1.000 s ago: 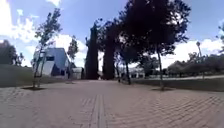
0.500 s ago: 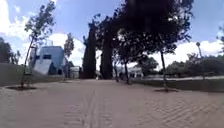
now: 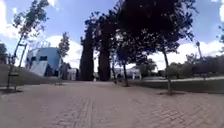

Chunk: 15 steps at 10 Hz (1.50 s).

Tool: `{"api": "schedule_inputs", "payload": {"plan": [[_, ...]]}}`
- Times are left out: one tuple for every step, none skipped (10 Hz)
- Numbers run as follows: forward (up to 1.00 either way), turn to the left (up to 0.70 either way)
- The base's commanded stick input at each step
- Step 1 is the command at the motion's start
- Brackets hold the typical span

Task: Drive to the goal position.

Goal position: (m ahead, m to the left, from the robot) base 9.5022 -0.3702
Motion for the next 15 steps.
{"api": "schedule_inputs", "payload": {"plan": [[1.0, 0.0], [1.0, 0.0], [1.0, 0.0], [1.0, 0.0], [1.0, 0.0], [1.0, 0.14], [1.0, 0.3], [1.0, 0.1], [1.0, 0.0], [1.0, 0.0], [1.0, 0.02], [1.0, 0.23], [1.0, 0.4], [1.0, 0.4], [1.0, 0.21]]}}
